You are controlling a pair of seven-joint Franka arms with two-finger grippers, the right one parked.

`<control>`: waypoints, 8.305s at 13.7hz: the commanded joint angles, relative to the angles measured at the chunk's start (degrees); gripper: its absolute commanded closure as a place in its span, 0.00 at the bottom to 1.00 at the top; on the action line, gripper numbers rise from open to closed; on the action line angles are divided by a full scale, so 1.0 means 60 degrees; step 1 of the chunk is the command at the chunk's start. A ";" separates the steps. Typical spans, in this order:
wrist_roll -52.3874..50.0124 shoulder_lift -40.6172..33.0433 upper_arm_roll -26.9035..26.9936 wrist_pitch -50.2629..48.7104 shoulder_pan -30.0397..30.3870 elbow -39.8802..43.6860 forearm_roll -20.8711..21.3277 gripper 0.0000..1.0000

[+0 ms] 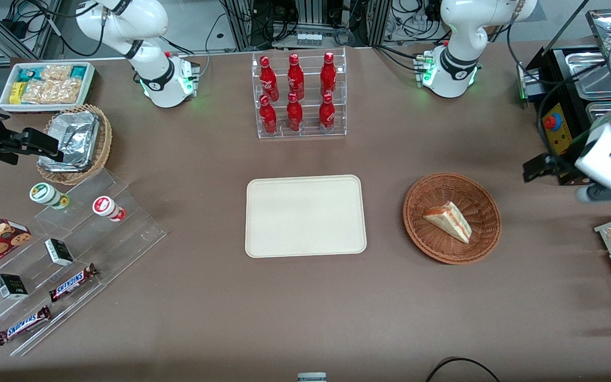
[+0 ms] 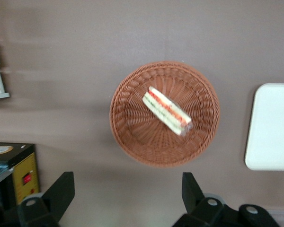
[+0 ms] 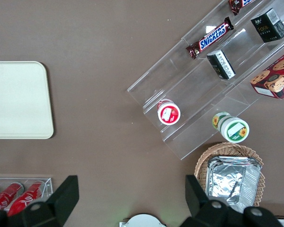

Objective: Place sandwich from basket to tray

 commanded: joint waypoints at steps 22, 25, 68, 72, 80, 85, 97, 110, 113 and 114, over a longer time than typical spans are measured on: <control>-0.9827 0.1066 -0.0155 0.8148 -0.1407 -0.5903 0.0142 0.00; -0.9987 0.1373 -0.0141 0.8497 -0.1378 -0.5873 0.0128 0.00; -0.7527 0.5680 -0.1327 0.4808 -0.6446 0.1656 0.0875 1.00; -0.7527 0.5915 -0.1313 0.5087 -0.6519 0.1714 0.0875 1.00; -0.7542 0.6399 -0.1269 0.5746 -0.6637 0.1788 0.0904 0.98; -0.7527 0.6370 -0.1254 0.5717 -0.6651 0.1773 0.0919 0.00; -0.7835 0.3736 -0.1210 0.2924 -0.5804 0.1685 0.0904 0.00; -0.3869 -0.0587 -0.1225 0.0606 -0.1425 -0.0556 0.0699 0.00; -0.2567 -0.0982 -0.1225 0.0211 -0.0488 -0.0570 0.0304 0.00; -0.1981 -0.1114 -0.1210 -0.0023 -0.0209 -0.0571 0.0275 0.00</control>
